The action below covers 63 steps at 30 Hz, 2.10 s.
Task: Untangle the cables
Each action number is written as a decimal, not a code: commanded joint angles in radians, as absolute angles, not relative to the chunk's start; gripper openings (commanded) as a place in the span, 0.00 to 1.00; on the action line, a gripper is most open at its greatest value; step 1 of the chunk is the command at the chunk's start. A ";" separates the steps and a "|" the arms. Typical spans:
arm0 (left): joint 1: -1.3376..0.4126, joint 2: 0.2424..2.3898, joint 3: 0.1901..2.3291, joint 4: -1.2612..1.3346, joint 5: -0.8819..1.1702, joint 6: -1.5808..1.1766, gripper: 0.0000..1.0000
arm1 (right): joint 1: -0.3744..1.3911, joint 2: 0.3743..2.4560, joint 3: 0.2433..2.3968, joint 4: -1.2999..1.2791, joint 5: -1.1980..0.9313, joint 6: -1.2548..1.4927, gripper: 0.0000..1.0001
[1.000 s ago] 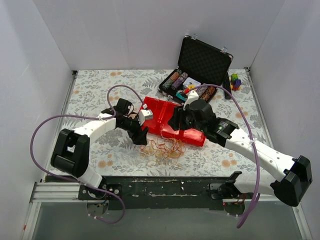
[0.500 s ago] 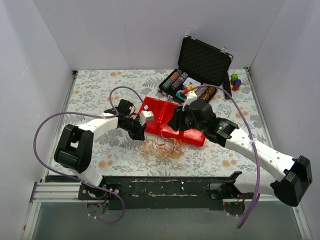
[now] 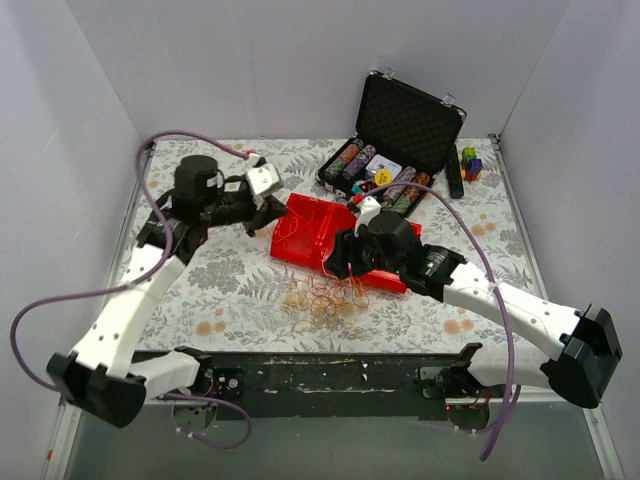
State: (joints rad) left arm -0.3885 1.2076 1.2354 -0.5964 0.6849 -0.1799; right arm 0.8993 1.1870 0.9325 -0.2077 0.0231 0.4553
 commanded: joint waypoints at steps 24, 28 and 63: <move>-0.394 1.014 1.422 -0.189 0.500 -0.469 0.00 | 0.933 1.117 0.947 -0.135 0.122 0.411 0.70; -0.394 1.041 1.362 -0.149 0.468 -0.454 0.00 | 0.933 1.033 0.907 -0.149 0.198 0.426 0.68; -0.396 1.213 1.146 0.127 0.239 -0.449 0.00 | 0.931 0.985 0.873 -0.293 0.370 0.483 0.64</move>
